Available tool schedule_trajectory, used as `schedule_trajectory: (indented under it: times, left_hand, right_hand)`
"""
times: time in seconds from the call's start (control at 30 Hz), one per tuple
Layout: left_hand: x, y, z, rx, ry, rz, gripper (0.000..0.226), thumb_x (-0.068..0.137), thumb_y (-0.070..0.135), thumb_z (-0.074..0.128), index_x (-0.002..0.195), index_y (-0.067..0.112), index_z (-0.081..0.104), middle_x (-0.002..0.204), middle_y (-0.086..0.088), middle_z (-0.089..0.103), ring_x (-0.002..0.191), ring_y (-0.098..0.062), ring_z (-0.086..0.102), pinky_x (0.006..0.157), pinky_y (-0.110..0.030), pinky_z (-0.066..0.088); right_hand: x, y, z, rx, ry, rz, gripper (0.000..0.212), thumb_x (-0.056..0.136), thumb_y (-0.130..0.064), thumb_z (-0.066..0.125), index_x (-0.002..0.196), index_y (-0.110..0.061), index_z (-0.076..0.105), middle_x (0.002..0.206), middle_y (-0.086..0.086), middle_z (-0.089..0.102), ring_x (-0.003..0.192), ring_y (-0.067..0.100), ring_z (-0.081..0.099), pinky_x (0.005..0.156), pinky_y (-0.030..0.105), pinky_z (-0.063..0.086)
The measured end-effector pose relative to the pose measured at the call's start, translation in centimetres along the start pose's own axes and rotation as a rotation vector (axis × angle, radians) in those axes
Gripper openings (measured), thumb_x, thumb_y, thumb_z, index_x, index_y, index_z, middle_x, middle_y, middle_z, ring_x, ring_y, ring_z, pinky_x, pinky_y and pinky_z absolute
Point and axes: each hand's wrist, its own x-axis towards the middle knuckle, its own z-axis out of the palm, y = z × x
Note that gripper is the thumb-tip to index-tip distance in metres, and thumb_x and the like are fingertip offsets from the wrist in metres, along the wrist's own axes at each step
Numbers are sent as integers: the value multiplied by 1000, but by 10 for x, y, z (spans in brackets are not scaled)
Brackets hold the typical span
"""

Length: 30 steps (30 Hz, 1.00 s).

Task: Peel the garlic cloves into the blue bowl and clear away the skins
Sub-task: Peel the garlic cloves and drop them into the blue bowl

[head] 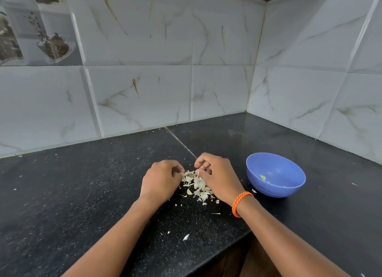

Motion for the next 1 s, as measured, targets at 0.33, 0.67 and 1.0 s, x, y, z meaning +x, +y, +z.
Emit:
schedule_trajectory:
  times: [0.33,0.67,1.0]
  left_hand:
    - [-1,-7,12,131,-22,84,19,98,37,76,117,36,78,107,14,66,113,-15,55,92,-37,52]
    - [0,-4,13,3,22,23,13,92,25,75,84,35,71,79,18,69,87,-8,63,69,-32,51]
    - [-1,-2,11,-1,-38,1,15,91,21,72,89,34,79,81,15,68,84,-9,64,65,-28,48]
  right_hand:
    - [-10,5,-6,101,-101,-63,28,96,-1,69,112,-23,77,99,-12,78,91,0,72,81,15,59]
    - [-2,2,1,-246,-55,-131,16,102,-18,66,100,-29,78,111,-11,63,106,6,52,78,23,46]
    - [10,-8,23,-385,-71,-97,19,97,-39,74,109,-25,78,112,-4,58,106,16,54,85,36,55]
